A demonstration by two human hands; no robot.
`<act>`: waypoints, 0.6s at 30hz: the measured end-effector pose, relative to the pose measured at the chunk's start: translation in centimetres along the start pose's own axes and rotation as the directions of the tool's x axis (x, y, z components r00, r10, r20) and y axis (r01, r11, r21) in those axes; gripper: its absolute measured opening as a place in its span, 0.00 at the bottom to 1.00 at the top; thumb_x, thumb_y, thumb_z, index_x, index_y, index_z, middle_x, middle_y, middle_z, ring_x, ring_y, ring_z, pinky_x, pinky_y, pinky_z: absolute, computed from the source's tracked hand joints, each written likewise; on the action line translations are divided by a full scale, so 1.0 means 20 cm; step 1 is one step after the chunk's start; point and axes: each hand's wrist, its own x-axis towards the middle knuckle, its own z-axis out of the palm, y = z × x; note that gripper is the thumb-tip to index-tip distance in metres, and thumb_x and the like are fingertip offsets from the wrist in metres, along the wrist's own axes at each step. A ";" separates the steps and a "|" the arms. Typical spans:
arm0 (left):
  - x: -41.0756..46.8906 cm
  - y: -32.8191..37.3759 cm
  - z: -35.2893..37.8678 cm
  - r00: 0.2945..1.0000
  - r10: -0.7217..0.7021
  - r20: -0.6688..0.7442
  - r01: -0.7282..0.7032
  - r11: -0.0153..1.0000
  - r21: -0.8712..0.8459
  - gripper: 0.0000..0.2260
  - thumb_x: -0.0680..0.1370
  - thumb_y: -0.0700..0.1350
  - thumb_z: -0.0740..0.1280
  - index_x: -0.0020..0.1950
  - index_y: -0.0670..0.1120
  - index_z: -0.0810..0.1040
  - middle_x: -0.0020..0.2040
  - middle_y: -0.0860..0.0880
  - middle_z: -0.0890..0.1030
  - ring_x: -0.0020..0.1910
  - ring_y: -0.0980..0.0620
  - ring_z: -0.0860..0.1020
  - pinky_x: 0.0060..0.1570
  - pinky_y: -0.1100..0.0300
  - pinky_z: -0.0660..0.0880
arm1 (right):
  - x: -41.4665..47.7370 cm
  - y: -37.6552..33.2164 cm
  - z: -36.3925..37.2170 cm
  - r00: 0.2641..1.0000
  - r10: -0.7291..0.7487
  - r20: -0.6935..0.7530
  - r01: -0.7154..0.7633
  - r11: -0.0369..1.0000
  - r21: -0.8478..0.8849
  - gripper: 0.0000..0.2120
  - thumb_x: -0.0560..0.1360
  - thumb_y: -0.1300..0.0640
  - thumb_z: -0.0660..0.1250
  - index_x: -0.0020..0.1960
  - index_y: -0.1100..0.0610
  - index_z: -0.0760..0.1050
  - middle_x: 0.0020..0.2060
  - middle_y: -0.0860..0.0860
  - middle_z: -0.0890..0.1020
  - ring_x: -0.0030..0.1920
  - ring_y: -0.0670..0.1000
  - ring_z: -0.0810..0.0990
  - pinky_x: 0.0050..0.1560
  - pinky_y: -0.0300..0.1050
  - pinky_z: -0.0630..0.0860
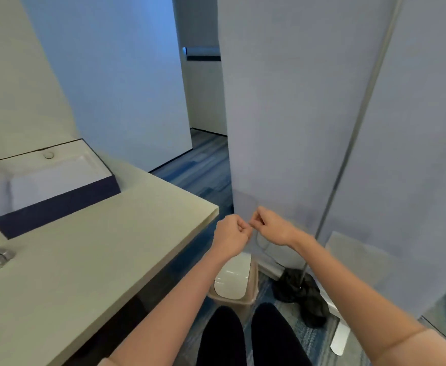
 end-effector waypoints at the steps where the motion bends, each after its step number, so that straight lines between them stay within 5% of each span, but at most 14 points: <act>1: 0.04 -0.05 0.06 1.000 -0.028 -0.003 0.029 0.999 0.018 0.05 0.76 0.42 0.66 0.40 0.45 0.77 0.36 0.46 0.81 0.38 0.49 0.80 0.48 0.50 0.80 | 0.03 0.07 0.05 0.999 0.038 0.002 -0.038 0.999 -0.005 0.13 0.80 0.58 0.59 0.38 0.48 0.63 0.40 0.47 0.74 0.47 0.51 0.73 0.52 0.49 0.71; 5: 0.18 -0.29 0.24 0.984 -0.180 0.016 0.179 0.981 0.069 0.08 0.77 0.41 0.65 0.40 0.41 0.80 0.38 0.44 0.83 0.40 0.46 0.81 0.47 0.50 0.79 | 0.14 0.25 0.27 0.991 0.128 0.046 -0.129 0.992 0.011 0.13 0.79 0.58 0.58 0.38 0.49 0.62 0.40 0.48 0.72 0.46 0.52 0.72 0.52 0.51 0.70; 9: 0.32 -0.62 0.42 0.950 -0.310 0.040 0.306 0.948 0.085 0.09 0.76 0.46 0.66 0.36 0.50 0.78 0.38 0.51 0.83 0.39 0.51 0.81 0.46 0.51 0.79 | 0.28 0.41 0.55 0.970 0.201 0.138 -0.208 0.977 0.038 0.08 0.79 0.57 0.59 0.42 0.53 0.65 0.45 0.54 0.76 0.49 0.55 0.75 0.51 0.49 0.70; 14: 0.48 -0.97 0.60 0.888 -0.454 0.076 0.446 0.889 0.105 0.04 0.77 0.47 0.67 0.47 0.48 0.80 0.47 0.51 0.83 0.49 0.51 0.80 0.46 0.59 0.74 | 0.50 0.61 0.90 0.947 0.220 0.234 -0.236 0.971 0.040 0.03 0.79 0.58 0.59 0.46 0.56 0.68 0.49 0.56 0.78 0.51 0.56 0.76 0.52 0.50 0.73; 18: 0.59 -1.20 0.72 0.858 -0.507 0.083 0.497 0.860 0.116 0.04 0.78 0.43 0.66 0.47 0.47 0.80 0.45 0.54 0.80 0.49 0.53 0.78 0.47 0.62 0.70 | 0.63 0.75 1.12 0.930 0.239 0.278 -0.241 0.970 -0.025 0.03 0.78 0.58 0.59 0.45 0.54 0.67 0.49 0.56 0.78 0.50 0.55 0.76 0.53 0.51 0.74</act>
